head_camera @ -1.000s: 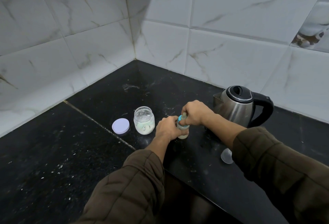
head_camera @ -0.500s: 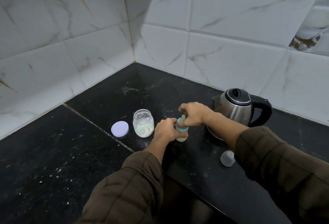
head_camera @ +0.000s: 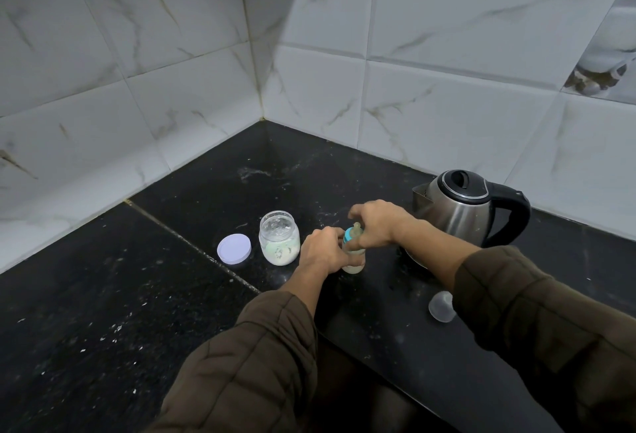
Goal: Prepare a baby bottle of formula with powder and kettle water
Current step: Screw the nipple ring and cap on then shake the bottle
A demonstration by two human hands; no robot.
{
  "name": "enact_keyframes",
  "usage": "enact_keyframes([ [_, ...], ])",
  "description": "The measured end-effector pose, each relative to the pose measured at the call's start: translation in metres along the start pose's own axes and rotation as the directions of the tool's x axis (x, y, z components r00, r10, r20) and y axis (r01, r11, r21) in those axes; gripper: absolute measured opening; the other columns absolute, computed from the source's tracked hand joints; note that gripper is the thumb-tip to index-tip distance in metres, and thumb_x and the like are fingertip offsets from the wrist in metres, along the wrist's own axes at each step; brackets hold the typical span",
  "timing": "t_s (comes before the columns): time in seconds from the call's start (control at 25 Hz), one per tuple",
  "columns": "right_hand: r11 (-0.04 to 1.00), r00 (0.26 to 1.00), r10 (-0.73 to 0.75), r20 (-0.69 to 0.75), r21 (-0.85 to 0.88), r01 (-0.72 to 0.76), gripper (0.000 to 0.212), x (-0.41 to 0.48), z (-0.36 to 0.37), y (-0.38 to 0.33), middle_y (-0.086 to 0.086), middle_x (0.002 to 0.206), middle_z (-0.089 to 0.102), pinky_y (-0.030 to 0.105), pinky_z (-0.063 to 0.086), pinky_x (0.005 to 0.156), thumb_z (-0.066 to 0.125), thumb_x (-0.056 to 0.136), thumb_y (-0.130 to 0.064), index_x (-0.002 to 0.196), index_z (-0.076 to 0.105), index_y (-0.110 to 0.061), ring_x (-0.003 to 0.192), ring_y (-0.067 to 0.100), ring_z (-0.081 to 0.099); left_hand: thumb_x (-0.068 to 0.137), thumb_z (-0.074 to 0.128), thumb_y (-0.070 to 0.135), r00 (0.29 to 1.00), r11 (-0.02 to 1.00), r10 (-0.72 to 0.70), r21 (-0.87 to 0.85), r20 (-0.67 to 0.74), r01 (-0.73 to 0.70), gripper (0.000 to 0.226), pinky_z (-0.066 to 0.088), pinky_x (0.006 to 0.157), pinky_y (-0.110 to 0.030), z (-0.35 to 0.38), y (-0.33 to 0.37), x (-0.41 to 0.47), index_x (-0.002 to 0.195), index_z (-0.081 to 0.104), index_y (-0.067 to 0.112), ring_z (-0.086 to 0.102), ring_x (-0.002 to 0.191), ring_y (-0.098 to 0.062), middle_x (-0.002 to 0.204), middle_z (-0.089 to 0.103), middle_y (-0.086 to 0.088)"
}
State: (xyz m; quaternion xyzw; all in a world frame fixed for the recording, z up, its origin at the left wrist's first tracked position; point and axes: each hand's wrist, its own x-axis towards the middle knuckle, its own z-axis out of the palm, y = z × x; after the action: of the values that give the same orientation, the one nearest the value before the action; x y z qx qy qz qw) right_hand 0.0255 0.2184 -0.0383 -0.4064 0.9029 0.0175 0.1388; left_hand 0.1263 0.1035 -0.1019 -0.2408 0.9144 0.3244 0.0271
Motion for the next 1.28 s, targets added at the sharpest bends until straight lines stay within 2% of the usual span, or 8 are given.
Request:
enact_keyframes([
  [0.12,0.999,0.999,-0.046,0.027,-0.013,0.047,0.045,0.001,-0.002,-0.002,-0.001,0.107,0.072,0.034,0.056,0.077,0.08,0.078,-0.044,0.117,0.071,-0.024,0.099,0.022,0.068,0.06,0.09,0.054,1.0,1.0,-0.003,-0.002,-0.008,0.003,0.045,0.059,0.075,-0.035,0.001,0.0,0.0,0.096,0.074,0.033,0.068,0.087,-0.012,0.087,0.073,0.012],
  [0.24,0.996,0.994,0.084,-0.067,0.02,-0.083,0.045,0.003,0.007,-0.005,-0.001,0.081,0.065,0.031,0.048,0.059,0.076,0.078,-0.059,0.092,0.068,-0.017,0.076,0.02,0.065,0.063,0.09,0.053,1.0,1.0,-0.013,0.006,-0.028,0.014,0.035,0.052,0.068,-0.031,0.001,0.002,-0.002,0.082,0.068,0.033,0.067,0.083,-0.013,0.08,0.071,0.012],
  [0.32,0.988,0.984,0.151,-0.096,0.031,-0.149,0.051,0.002,0.013,-0.008,-0.002,0.077,0.062,0.029,0.045,0.055,0.072,0.08,-0.062,0.097,0.069,-0.015,0.069,0.016,0.061,0.064,0.091,0.052,1.0,1.0,-0.012,0.012,-0.025,0.012,0.035,0.047,0.066,-0.029,0.0,0.003,-0.002,0.078,0.065,0.032,0.066,0.081,-0.013,0.078,0.069,0.012],
  [0.48,0.998,0.999,0.041,0.001,0.057,-0.041,0.068,0.005,0.008,-0.003,-0.002,0.114,0.068,0.036,0.058,0.078,0.077,0.075,-0.059,0.132,0.061,-0.025,0.099,0.023,0.067,0.063,0.091,0.052,1.0,1.0,-0.023,-0.001,-0.004,0.023,0.038,0.049,0.067,-0.029,-0.001,0.001,0.001,0.085,0.069,0.032,0.068,0.082,-0.013,0.081,0.072,0.012],
  [0.6,0.998,0.997,-0.041,0.068,0.05,0.038,0.05,0.008,0.0,0.0,-0.004,0.109,0.073,0.039,0.062,0.083,0.085,0.073,-0.041,0.12,0.07,-0.031,0.094,0.022,0.071,0.061,0.092,0.053,1.0,1.0,-0.012,0.005,-0.008,0.012,0.044,0.054,0.071,-0.029,0.0,0.001,0.003,0.095,0.074,0.031,0.069,0.084,-0.01,0.086,0.075,0.013],
  [0.88,0.982,0.976,0.19,-0.105,0.03,-0.188,0.035,0.001,0.011,-0.02,0.001,0.085,0.065,0.03,0.052,0.059,0.076,0.077,-0.045,0.094,0.063,-0.017,0.072,0.017,0.062,0.062,0.088,0.051,0.998,0.999,-0.031,0.008,-0.057,0.031,0.034,0.055,0.072,-0.033,0.006,0.002,0.002,0.083,0.071,0.03,0.068,0.081,-0.012,0.077,0.072,0.012],
  [1.0,0.953,0.937,0.301,-0.178,0.105,-0.286,0.041,-0.002,0.022,-0.03,0.0,0.077,0.063,0.031,0.057,0.061,0.072,0.082,-0.051,0.098,0.067,-0.014,0.07,0.017,0.064,0.064,0.089,0.052,0.997,0.999,-0.035,0.025,-0.065,0.037,0.033,0.052,0.072,-0.032,0.007,0.002,-0.001,0.076,0.064,0.034,0.067,0.082,-0.016,0.08,0.072,0.01],
  [1.28,0.997,0.998,0.039,0.04,-0.063,-0.037,0.059,-0.002,0.0,-0.014,0.004,0.121,0.068,0.034,0.057,0.076,0.078,0.083,-0.048,0.135,0.059,-0.025,0.098,0.022,0.065,0.064,0.09,0.052,0.999,0.999,-0.027,-0.021,-0.022,0.027,0.036,0.061,0.079,-0.036,0.005,-0.002,0.003,0.088,0.07,0.034,0.071,0.083,-0.011,0.083,0.075,0.012],
])
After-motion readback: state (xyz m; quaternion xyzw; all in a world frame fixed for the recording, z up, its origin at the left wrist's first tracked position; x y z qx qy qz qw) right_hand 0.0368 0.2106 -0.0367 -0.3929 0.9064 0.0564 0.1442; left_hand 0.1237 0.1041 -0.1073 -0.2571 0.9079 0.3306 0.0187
